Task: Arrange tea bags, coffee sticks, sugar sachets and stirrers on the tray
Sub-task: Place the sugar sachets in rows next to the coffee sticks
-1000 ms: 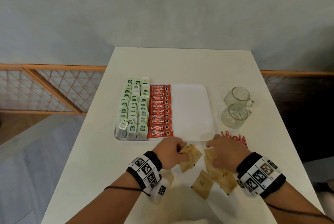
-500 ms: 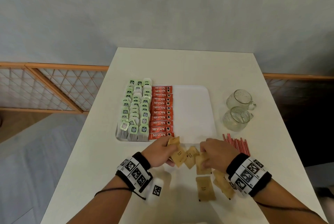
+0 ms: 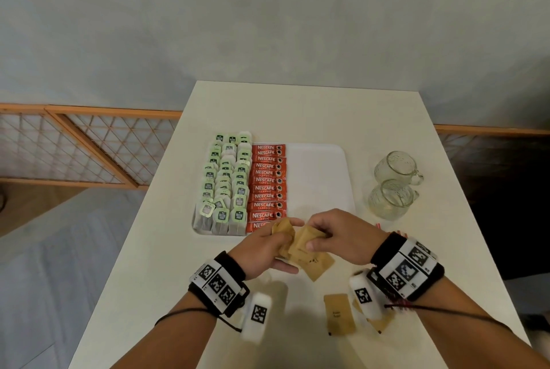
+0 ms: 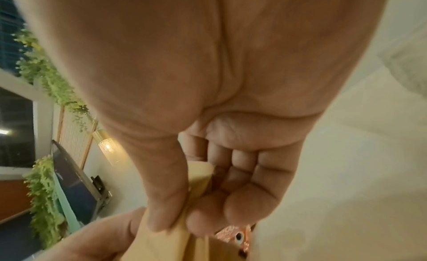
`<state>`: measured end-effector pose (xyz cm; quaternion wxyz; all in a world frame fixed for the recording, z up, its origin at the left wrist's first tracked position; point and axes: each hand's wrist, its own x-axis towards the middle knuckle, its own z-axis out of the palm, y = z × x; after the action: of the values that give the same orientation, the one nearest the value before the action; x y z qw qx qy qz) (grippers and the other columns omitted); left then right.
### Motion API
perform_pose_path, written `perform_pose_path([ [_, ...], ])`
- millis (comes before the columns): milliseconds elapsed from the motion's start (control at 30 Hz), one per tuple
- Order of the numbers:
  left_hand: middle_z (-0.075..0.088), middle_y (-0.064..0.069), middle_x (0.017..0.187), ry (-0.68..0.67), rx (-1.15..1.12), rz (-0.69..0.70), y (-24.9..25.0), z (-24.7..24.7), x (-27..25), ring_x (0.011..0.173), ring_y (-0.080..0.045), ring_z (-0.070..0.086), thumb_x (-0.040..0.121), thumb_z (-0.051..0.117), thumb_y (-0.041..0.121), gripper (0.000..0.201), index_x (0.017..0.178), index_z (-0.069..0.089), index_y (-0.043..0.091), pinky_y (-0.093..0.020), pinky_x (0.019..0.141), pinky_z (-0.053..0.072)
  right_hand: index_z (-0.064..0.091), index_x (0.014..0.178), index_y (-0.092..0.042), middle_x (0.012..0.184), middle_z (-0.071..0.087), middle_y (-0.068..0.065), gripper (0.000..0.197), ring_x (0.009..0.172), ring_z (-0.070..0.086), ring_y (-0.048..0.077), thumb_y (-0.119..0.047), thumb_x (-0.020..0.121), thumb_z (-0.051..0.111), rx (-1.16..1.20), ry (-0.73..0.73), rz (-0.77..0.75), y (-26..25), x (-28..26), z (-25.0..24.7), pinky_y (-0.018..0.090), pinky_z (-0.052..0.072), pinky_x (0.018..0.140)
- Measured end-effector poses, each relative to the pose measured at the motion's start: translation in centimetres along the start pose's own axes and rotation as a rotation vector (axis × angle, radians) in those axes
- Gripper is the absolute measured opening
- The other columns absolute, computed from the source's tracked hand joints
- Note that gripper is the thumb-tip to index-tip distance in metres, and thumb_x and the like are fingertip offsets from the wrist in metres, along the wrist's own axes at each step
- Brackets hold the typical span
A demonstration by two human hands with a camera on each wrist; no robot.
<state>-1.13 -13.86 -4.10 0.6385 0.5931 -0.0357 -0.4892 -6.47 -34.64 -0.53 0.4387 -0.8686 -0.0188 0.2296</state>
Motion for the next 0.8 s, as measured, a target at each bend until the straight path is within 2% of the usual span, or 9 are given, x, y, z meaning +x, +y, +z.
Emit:
perform_pose_path([
  [67,0.071,-0.017,0.115,-0.024,-0.085,-0.004,0.3,0.0,0.0,0.105,-0.035,0.071,0.104,0.044,0.013,0.03,0.129,0.06,0.019,-0.044,0.077,0.062,0.069,0.08,-0.032,0.076,0.069,-0.009,0.011,0.082,0.068,0.005,-0.025,0.087,0.075,0.025,0.029,-0.028,0.1,0.9,0.3,0.029,0.052,0.07],
  [133,0.072,-0.015,0.111,0.002,-0.145,0.001,0.6,-0.2,0.0,0.1,-0.032,0.072,0.106,0.043,0.02,0.027,0.127,0.061,0.015,-0.041,0.073,0.063,0.073,0.09,-0.018,0.071,0.067,-0.017,0.003,0.064,0.059,-0.002,-0.017,0.088,0.076,0.045,0.06,-0.033,0.1,1.7,0.5,0.021,0.047,0.067],
  [200,0.073,-0.016,0.11,0.042,-0.163,0.017,0.7,-0.5,0.2,0.097,-0.03,0.072,0.105,0.046,0.024,0.028,0.125,0.062,0.012,-0.039,0.075,0.063,0.073,0.1,-0.011,0.069,0.067,-0.023,0.011,0.059,0.059,-0.003,-0.013,0.089,0.075,0.071,0.096,-0.035,0.2,2.3,0.7,0.016,0.044,0.063],
  [267,0.072,-0.018,0.112,0.061,-0.129,0.042,0.6,-0.9,0.4,0.1,-0.03,0.072,0.103,0.051,0.028,0.032,0.126,0.061,0.009,-0.039,0.078,0.062,0.071,0.106,-0.013,0.081,0.072,-0.016,0.016,0.063,0.063,-0.001,-0.01,0.09,0.074,0.117,0.138,-0.048,0.3,2.8,0.9,0.014,0.046,0.063],
  [333,0.071,-0.017,0.11,0.064,-0.065,0.075,0.5,-1.3,0.5,0.098,-0.029,0.071,0.099,0.061,0.021,0.031,0.127,0.06,0.007,-0.037,0.078,0.061,0.07,0.11,-0.015,0.094,0.074,-0.006,0.021,0.072,0.069,0.003,-0.009,0.09,0.074,0.17,0.188,-0.063,0.6,3.3,1.0,0.018,0.051,0.068],
  [467,0.072,-0.008,0.097,0.098,0.081,0.14,0.6,-1.9,0.7,0.086,-0.022,0.071,0.096,0.064,0.01,0.023,0.119,0.062,0.006,-0.033,0.07,0.058,0.067,0.113,-0.014,0.099,0.075,-0.001,0.025,0.084,0.073,0.015,-0.009,0.09,0.074,0.234,0.251,-0.055,1.1,4.0,1.1,0.032,0.06,0.08],
  [533,0.073,-0.007,0.095,0.135,0.118,0.161,0.7,-2.0,0.8,0.084,-0.021,0.071,0.095,0.065,0.01,0.02,0.115,0.064,0.008,-0.032,0.067,0.057,0.068,0.112,-0.017,0.104,0.073,-0.002,0.024,0.083,0.073,0.02,-0.011,0.09,0.074,0.254,0.286,-0.048,1.1,4.2,1.2,0.033,0.06,0.08],
  [667,0.075,-0.013,0.103,0.232,0.113,0.193,0.8,-2.3,1.4,0.087,-0.027,0.072,0.09,0.072,0.012,0.025,0.114,0.065,0.009,-0.032,0.063,0.056,0.066,0.106,-0.018,0.091,0.072,0.0,0.017,0.07,0.069,0.013,-0.021,0.091,0.074,0.337,0.396,0.053,1.3,4.8,1.4,0.026,0.053,0.068],
  [800,0.074,-0.016,0.104,0.304,0.095,0.231,0.9,-2.5,1.8,0.082,-0.02,0.072,0.088,0.075,0.011,0.027,0.113,0.064,0.008,-0.03,0.059,0.055,0.07,0.096,-0.011,0.079,0.073,0.004,0.013,0.066,0.067,0.011,-0.024,0.095,0.07,0.359,0.344,0.079,1.5,5.2,1.8,0.022,0.05,0.063],
])
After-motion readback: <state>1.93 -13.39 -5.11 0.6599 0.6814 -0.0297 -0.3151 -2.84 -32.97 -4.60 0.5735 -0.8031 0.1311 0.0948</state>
